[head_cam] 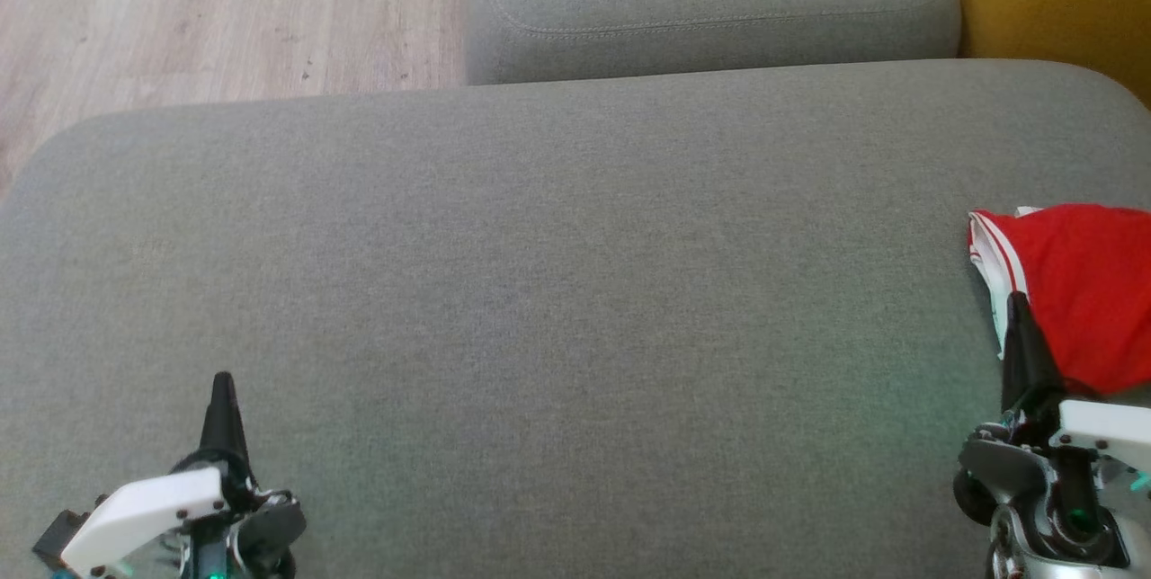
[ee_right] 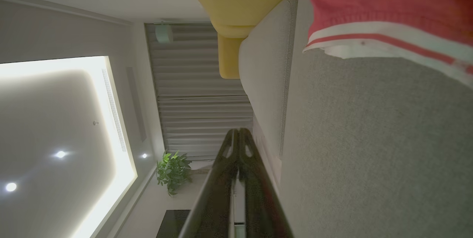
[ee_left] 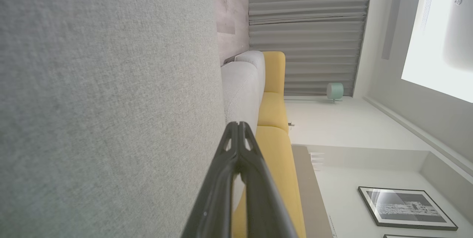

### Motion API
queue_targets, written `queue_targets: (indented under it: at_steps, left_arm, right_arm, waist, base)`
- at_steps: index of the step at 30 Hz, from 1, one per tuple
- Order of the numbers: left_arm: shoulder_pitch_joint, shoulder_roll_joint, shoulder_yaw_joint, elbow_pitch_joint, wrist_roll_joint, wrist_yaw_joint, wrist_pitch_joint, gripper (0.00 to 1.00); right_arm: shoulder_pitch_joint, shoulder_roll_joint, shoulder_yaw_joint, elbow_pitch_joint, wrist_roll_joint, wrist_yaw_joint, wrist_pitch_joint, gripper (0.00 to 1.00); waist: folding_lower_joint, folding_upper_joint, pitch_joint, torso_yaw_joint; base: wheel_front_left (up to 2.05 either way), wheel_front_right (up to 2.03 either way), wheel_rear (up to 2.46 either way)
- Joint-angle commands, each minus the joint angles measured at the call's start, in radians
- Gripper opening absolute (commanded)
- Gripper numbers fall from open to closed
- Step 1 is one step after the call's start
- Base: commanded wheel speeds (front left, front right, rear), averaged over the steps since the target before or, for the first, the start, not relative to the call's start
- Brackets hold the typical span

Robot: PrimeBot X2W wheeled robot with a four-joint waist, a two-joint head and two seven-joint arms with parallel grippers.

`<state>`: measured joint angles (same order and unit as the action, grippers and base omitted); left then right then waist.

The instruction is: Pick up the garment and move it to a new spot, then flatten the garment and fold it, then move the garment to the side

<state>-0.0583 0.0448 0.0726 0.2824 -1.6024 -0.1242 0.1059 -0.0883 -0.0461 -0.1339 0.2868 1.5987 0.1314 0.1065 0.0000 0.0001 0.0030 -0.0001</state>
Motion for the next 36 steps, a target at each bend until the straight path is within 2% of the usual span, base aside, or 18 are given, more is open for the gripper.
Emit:
queue_targets:
  at_steps: [1, 36]
  left_arm:
    - [-0.05, 0.005, 0.041, -0.037, -0.006, -0.007, 0.007, 0.0]
    - [-0.05, 0.005, 0.041, -0.037, -0.006, -0.007, 0.007, 0.0]
  right_arm:
    - [-0.02, -0.004, 0.02, -0.042, 0.01, -0.001, 0.007, 0.0]
    - [-0.02, -0.004, 0.02, -0.042, 0.01, -0.001, 0.007, 0.0]
  waist:
    - [0.0, -0.0001, 0.0, 0.0]
    - [0.0, -0.0001, 0.0, 0.0]
  base:
    - [0.0, 0.0, 0.0]
    - [0.0, 0.0, 0.0]
